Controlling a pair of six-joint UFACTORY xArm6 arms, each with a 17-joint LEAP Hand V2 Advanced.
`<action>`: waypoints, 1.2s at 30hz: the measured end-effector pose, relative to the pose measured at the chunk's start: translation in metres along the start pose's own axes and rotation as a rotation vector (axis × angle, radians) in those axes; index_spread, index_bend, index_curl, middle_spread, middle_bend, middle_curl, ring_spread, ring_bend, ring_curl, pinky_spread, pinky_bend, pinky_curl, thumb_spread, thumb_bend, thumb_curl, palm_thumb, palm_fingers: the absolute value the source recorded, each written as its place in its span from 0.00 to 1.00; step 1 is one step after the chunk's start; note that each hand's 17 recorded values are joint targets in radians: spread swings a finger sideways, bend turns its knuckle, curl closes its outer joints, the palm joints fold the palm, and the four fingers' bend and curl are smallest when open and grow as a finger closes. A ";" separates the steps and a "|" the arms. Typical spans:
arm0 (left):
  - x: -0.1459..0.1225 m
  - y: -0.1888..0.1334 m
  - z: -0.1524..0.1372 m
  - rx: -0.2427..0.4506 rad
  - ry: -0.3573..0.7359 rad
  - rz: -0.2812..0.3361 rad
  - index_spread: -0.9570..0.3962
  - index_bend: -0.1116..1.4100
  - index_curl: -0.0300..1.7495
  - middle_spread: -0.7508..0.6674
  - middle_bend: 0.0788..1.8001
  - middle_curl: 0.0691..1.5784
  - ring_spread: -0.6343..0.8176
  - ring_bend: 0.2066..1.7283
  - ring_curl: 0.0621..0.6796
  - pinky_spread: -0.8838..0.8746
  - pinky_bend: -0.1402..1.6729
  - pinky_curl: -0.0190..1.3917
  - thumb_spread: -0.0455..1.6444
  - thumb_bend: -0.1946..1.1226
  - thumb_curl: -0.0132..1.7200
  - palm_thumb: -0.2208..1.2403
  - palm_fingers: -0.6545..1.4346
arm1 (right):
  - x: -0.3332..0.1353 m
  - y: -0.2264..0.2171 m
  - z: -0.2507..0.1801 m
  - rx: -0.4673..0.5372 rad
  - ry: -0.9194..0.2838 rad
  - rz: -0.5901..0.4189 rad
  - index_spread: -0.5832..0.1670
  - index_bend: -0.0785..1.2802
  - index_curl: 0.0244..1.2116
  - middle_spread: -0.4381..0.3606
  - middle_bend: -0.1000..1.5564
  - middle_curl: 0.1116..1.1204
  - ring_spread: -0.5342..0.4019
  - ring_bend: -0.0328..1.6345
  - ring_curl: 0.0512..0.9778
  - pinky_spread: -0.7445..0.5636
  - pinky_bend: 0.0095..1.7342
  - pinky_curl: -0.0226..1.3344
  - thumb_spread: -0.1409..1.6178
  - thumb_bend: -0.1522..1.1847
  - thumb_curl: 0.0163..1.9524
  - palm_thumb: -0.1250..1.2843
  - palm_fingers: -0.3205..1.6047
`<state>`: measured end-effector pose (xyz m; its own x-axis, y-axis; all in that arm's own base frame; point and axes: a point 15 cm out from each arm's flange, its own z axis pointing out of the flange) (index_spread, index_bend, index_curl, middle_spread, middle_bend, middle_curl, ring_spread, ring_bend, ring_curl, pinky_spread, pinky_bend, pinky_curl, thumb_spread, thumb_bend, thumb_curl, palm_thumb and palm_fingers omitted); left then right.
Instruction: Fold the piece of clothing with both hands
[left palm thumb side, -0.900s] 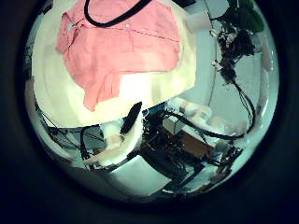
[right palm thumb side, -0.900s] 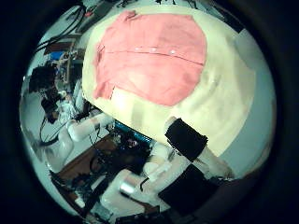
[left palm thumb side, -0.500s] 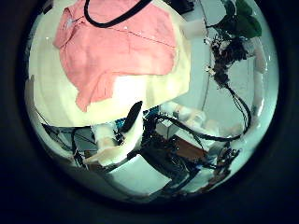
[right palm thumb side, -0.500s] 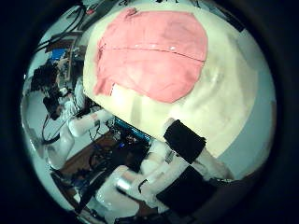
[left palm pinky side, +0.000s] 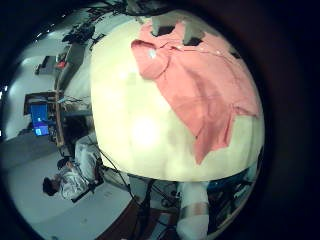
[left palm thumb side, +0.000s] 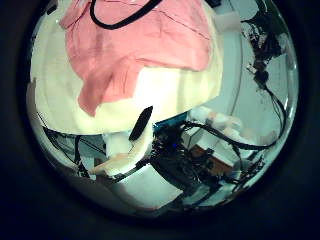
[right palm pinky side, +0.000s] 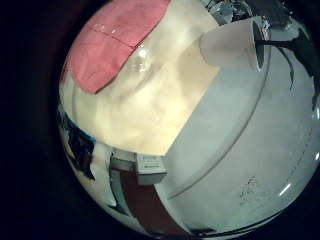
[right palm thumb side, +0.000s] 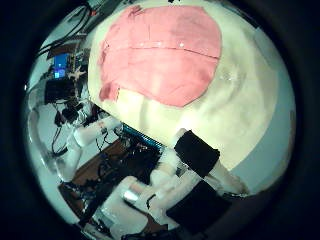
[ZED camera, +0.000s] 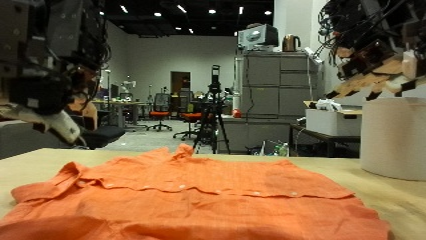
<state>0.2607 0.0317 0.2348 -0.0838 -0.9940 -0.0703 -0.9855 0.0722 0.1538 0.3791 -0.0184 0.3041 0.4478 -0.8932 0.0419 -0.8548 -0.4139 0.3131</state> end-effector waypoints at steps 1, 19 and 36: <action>0.004 -0.001 0.004 -0.001 -0.005 0.018 0.69 0.18 0.22 0.62 0.05 0.18 0.71 0.15 0.27 0.75 0.19 0.22 0.59 0.12 0.18 0.36 0.39 | -0.001 -0.003 0.002 -0.006 -0.002 -0.004 0.30 0.19 0.25 0.53 0.17 0.19 0.79 0.14 0.21 0.80 0.13 0.26 0.79 0.10 0.12 0.49 0.26; 0.009 0.010 0.066 -0.094 -0.242 0.260 0.72 0.17 0.18 0.65 0.06 0.16 0.76 0.21 0.29 0.75 0.26 0.25 0.53 0.12 0.19 0.31 0.33 | -0.017 -0.012 0.005 -0.018 -0.017 -0.017 0.30 0.19 0.25 0.57 0.17 0.19 0.79 0.15 0.22 0.80 0.12 0.25 0.79 0.10 0.12 0.48 0.26; 0.009 0.011 0.103 -0.157 -0.249 0.297 0.70 0.18 0.17 0.50 0.19 0.21 0.49 0.25 0.28 0.56 0.30 0.24 0.53 0.13 0.20 0.33 0.53 | -0.026 -0.013 0.004 -0.024 -0.013 0.001 0.30 0.19 0.25 0.58 0.17 0.19 0.79 0.14 0.22 0.80 0.12 0.25 0.79 0.10 0.12 0.48 0.26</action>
<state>0.2338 0.0325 0.1346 -0.4131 -0.8802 -0.2335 -0.8802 0.3202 0.3502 0.3776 0.0094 0.2948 0.4431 -0.8960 0.0298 -0.8487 -0.4086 0.3358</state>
